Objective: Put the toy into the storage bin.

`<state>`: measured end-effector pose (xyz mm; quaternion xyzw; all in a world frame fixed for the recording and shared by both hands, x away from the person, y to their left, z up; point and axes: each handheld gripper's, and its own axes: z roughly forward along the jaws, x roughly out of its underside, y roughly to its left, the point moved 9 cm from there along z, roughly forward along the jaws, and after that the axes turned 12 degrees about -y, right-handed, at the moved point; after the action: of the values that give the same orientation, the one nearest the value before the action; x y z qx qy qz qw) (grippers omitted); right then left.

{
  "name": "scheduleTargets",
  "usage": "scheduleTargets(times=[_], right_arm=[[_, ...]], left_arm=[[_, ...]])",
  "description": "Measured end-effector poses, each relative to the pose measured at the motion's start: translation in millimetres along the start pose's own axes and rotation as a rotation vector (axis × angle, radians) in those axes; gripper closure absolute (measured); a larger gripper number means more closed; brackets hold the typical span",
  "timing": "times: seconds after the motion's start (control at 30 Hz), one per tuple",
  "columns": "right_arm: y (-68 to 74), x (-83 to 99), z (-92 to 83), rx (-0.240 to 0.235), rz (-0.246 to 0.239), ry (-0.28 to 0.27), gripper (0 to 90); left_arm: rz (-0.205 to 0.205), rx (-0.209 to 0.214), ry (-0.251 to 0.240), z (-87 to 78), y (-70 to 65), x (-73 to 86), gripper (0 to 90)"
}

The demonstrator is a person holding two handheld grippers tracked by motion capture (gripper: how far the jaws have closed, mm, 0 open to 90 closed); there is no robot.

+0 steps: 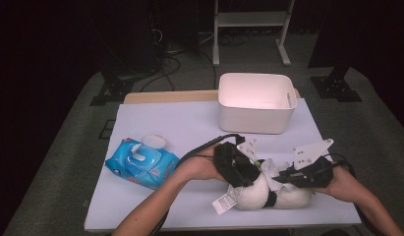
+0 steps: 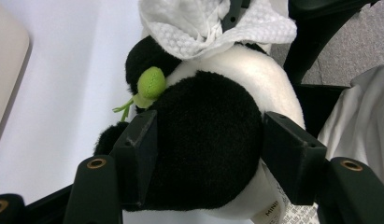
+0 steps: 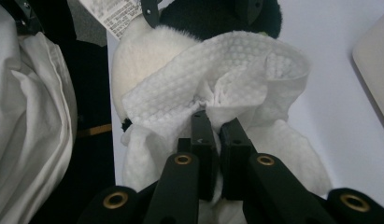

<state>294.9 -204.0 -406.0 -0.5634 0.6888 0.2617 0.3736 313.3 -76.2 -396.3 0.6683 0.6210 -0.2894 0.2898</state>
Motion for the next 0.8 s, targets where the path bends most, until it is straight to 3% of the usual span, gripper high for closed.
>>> scheduleTargets(times=[0.27,0.47,0.63,0.8], right_arm=[[-1.7,-1.7,-5.6,0.009,-0.008,0.006,85.2],[-5.5,0.5,-19.8,0.044,0.002,-0.010,85.2],[-11.4,11.6,-39.9,0.087,0.048,-0.028,85.2],[-12.5,26.0,-50.0,0.097,0.099,-0.041,85.1]], left_arm=[[-0.007,0.000,-0.014,-0.1,-1.0,1.2,37.6],[-0.004,0.002,-0.015,-0.6,-1.6,2.2,37.6],[-0.007,0.002,-0.020,-0.9,-2.0,2.7,37.5],[-0.004,0.005,-0.024,-0.3,-2.2,2.2,37.5]])
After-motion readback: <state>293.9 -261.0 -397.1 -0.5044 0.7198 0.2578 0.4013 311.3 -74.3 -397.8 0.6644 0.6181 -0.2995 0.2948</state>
